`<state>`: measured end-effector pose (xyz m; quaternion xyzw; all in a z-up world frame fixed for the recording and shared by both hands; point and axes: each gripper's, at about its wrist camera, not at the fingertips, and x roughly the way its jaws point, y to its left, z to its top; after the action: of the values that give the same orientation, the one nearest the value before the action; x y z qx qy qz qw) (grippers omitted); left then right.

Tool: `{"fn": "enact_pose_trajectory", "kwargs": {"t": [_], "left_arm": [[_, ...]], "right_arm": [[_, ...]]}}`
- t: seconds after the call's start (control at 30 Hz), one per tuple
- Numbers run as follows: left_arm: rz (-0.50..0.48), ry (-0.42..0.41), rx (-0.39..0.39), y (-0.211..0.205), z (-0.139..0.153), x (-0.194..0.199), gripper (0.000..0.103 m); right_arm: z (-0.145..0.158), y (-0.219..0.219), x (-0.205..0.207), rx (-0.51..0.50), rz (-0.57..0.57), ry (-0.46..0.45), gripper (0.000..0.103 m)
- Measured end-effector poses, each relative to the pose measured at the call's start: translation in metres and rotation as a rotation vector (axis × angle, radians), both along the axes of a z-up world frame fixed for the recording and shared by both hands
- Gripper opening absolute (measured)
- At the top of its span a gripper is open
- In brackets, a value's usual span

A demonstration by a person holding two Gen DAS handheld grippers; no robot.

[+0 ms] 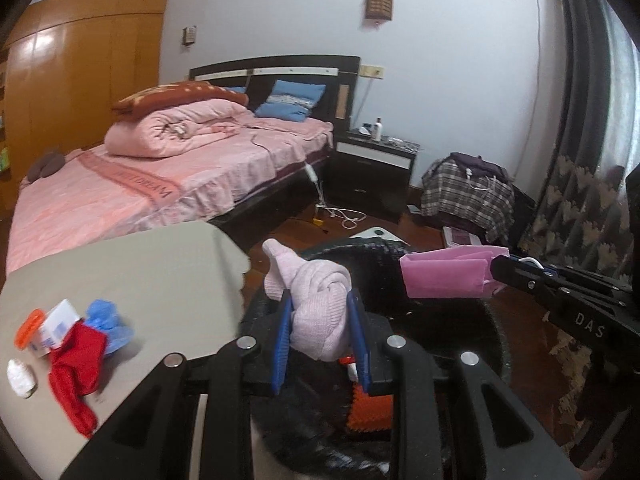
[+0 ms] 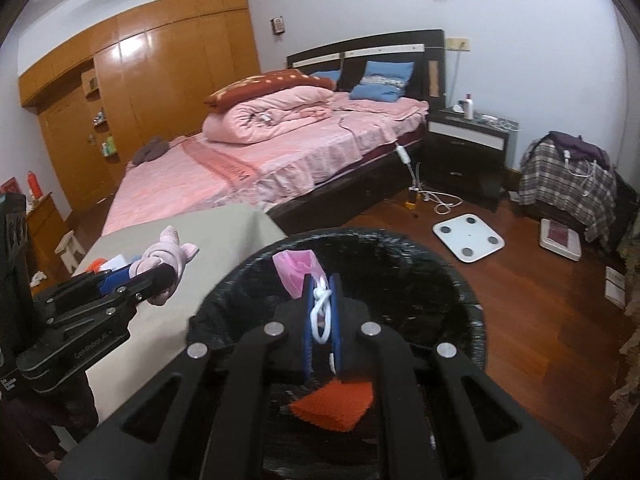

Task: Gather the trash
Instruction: 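Carry the pink cloth and pink pouch over the bin and release both, then move both tools back toward the table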

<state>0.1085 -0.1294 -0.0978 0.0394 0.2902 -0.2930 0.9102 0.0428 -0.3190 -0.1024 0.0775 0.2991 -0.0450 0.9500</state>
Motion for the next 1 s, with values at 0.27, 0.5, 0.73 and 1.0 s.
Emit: {"fn": "enact_pose_trajectory", "kwargs": {"t": [0.27,0.5,0.73,1.0], "left_arm": [[-0.055,0.013,-0.004,-0.030,-0.005,0.008,0.030],[-0.029,0.004,-0.023,-0.018,-0.001,0.011,0.067],[0.094,-0.046,-0.011,0.027,0.009,0.009,0.091],[0.240,-0.063,0.008,0.095,0.015,0.001,0.095]], "right_arm": [[-0.014,-0.025,-0.003,-0.007,-0.067,0.029,0.011],[-0.016,-0.029,-0.006,-0.022,-0.109,0.028,0.069],[-0.005,-0.012,-0.008,-0.025,-0.089,-0.019,0.096],[0.003,0.032,0.006,-0.007,-0.005,-0.027,0.097]]}}
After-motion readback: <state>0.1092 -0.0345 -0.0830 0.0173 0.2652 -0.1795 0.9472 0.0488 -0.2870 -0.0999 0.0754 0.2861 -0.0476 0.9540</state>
